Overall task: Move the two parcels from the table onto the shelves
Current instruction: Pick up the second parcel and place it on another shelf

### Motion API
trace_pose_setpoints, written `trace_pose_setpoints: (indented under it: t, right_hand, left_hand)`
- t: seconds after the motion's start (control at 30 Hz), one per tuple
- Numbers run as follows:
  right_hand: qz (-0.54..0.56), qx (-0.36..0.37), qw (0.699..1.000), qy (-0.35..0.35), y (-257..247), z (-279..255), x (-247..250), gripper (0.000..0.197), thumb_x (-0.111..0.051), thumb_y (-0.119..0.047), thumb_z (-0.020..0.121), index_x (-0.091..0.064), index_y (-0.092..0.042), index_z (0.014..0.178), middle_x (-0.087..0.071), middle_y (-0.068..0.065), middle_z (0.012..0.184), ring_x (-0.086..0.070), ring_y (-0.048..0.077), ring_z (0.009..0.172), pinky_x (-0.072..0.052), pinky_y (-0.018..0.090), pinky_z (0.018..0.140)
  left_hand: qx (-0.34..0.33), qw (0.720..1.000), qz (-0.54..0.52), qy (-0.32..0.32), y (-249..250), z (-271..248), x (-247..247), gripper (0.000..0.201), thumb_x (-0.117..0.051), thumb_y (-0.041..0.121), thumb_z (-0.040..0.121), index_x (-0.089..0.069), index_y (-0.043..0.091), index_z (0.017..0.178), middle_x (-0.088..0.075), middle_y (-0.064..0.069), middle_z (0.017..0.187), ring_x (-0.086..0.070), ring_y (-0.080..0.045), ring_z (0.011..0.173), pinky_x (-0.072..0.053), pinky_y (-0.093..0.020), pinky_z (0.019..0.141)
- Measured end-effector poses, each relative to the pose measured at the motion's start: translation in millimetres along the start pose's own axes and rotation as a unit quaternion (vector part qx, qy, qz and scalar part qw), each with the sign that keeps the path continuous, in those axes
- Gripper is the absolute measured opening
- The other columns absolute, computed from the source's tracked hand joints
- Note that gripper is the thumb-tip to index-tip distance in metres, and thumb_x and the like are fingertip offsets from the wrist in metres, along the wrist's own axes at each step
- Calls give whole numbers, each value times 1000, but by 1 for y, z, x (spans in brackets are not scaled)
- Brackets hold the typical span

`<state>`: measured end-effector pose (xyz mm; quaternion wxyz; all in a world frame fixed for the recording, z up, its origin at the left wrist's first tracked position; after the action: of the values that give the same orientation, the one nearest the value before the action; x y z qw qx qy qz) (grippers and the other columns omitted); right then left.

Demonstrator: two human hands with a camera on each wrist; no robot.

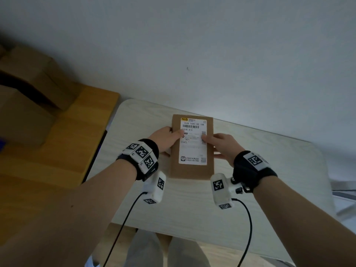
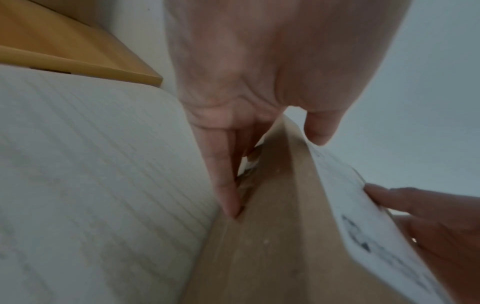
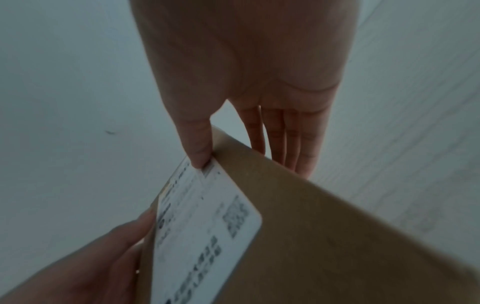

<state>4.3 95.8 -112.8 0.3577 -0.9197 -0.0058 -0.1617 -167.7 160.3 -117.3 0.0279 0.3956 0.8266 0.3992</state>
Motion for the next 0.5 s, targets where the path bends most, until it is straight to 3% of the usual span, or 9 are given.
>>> trace_pose_setpoints:
  t: [0.07,0.23,0.37,0.5]
  right_hand:
    - [23,24,999,15,-13,-8,4,51,-70,-31,84,-55,-5,124,-69,9,113,-66,20,97,-55,29,76]
    - [56,95,993,41,-55,-36,22,51,-76,-27,79,-57,-6,122,-72,11,112,-69,24,103,-55,40,92]
    - [66,158,983,59,-94,-65,40,52,-77,-26,77,-57,-6,121,-73,12,110,-70,23,102,-56,41,91]
    - [83,212,972,65,-127,-95,56,47,-77,-25,78,-58,-6,116,-74,10,107,-71,23,100,-58,38,87]
  left_hand:
    - [-13,1000,-8,9,9,-6,9,51,-44,46,97,-48,12,134,-63,-8,129,-64,-27,107,-55,-33,71]
    - [-76,996,-5,49,45,-33,40,48,-45,46,96,-50,14,132,-66,-6,121,-65,-23,97,-56,-28,66]
    - [-142,982,36,116,84,-63,65,51,-48,49,94,-51,16,132,-69,-5,119,-67,-22,93,-58,-29,68]
    - [-206,956,108,180,121,-99,84,56,-45,59,91,-54,19,130,-69,2,105,-69,-17,85,-60,-31,72]
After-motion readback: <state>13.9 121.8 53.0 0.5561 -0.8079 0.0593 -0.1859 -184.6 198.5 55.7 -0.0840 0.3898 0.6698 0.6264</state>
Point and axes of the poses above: each hand's wrist, its own z-axis towards the middle knuckle, its own x-axis out of the back of the hand, y = z × x, the point moved 10 cm from there along z, towards the middle knuckle
